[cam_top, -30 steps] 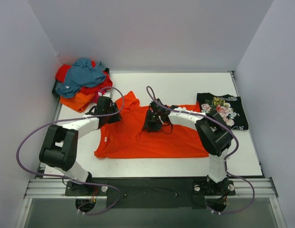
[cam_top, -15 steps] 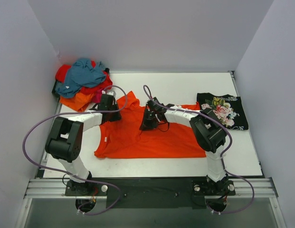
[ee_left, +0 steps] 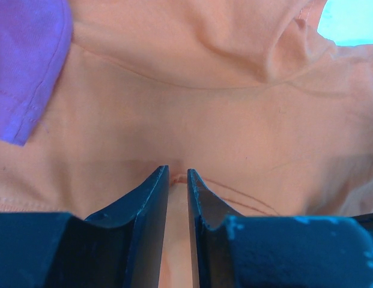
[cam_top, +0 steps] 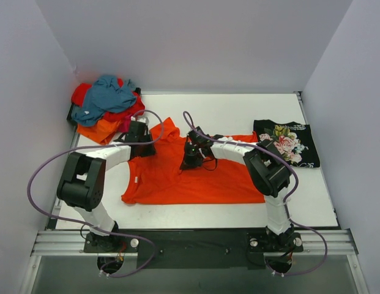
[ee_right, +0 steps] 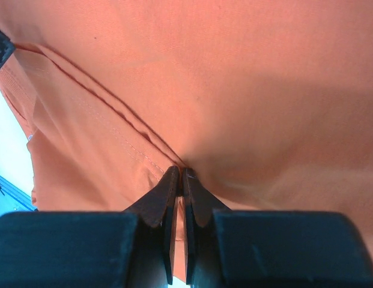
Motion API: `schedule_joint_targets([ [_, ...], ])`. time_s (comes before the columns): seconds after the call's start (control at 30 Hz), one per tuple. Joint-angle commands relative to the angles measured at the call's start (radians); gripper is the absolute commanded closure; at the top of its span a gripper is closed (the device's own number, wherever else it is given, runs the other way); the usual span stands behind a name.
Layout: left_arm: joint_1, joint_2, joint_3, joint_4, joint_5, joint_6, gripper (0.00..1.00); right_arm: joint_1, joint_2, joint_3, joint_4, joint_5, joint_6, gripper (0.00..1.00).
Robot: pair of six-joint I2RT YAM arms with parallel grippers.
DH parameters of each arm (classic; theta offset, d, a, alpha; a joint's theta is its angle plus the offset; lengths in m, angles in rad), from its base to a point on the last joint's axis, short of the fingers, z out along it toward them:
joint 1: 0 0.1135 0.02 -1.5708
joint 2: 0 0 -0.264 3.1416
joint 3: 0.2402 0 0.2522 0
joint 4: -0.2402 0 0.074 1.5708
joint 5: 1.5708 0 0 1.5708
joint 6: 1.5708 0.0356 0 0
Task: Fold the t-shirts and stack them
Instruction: Fold the flattened tshirt in 1/3 of the way
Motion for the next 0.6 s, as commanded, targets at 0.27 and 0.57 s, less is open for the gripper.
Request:
schedule_joint_targets([
  [0.27, 0.012, -0.037, -0.023, 0.002, -0.011, 0.004, 0.75, 0.005, -0.032, 0.024, -0.038, 0.009, -0.010, 1.00],
  [0.57, 0.012, 0.000, 0.026, -0.018, 0.021, 0.013, 1.00, 0.005, -0.037, 0.032, -0.049, 0.009, -0.011, 1.00],
])
